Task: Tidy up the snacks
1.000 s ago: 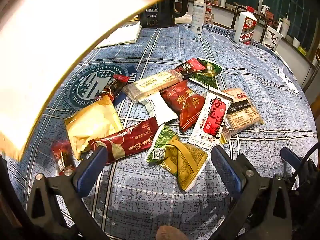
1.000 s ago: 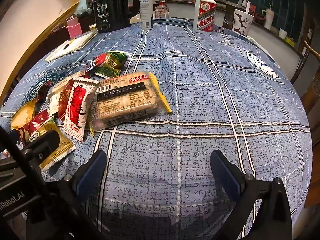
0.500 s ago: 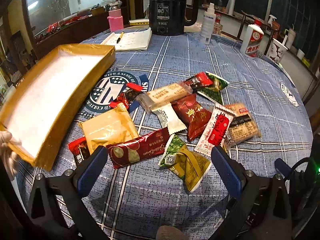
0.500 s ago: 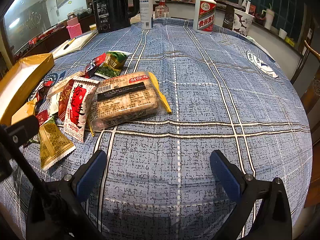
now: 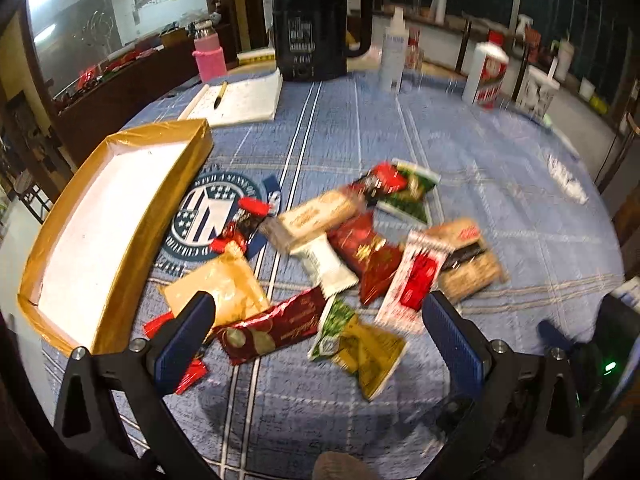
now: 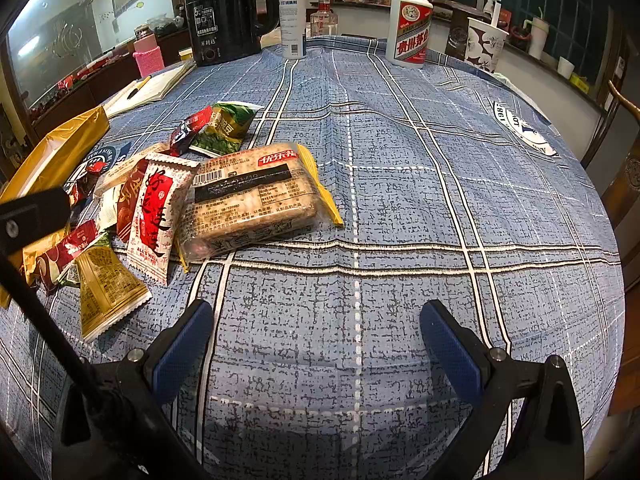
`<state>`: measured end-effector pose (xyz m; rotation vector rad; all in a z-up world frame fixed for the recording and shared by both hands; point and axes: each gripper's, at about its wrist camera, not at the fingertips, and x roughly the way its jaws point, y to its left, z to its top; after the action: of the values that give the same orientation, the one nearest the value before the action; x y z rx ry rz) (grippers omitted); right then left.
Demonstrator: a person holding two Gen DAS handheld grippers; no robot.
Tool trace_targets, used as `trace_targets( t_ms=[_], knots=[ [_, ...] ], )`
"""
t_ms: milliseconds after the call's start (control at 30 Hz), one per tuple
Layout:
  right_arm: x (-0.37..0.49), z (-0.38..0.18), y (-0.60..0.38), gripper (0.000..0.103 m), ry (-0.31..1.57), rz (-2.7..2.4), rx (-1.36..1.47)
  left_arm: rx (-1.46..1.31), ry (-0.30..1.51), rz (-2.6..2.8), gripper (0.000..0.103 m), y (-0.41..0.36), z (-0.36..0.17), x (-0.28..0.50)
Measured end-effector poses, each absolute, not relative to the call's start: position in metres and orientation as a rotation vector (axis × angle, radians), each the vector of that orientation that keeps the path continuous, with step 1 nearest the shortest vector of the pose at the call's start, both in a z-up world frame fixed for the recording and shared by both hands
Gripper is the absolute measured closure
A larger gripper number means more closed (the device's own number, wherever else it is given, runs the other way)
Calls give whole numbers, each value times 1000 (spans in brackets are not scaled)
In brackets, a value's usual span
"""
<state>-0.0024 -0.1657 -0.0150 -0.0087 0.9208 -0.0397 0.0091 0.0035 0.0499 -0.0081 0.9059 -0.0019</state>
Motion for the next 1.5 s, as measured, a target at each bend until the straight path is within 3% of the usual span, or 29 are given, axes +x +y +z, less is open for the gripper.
trace_targets(
  t_ms=[433, 800, 1100, 1333, 1367, 1433, 1500],
  knots=[
    [-2, -15, -166, 0, 921, -40, -9, -49, 743, -21, 0, -12, 88, -16],
    [-2, -15, -166, 0, 921, -40, -9, 178, 461, 336, 0, 4, 166, -55],
    [-2, -15, -166, 0, 921, -40, -9, 56, 600, -44, 0, 18, 174, -45],
    [-2, -15, -166, 0, 921, -40, -9, -5, 558, 47, 1, 52, 181, -44],
    [-2, -15, -166, 0, 921, -40, -9, -15, 571, 58, 2, 58, 179, -42],
    [-2, -15, -166, 0, 921, -40, -9, -19, 625, 77, 17, 67, 173, -35],
    [-2, -15, -166, 0, 921, -40, -9, -41, 687, 88, 20, 78, 163, -29]
  ],
)
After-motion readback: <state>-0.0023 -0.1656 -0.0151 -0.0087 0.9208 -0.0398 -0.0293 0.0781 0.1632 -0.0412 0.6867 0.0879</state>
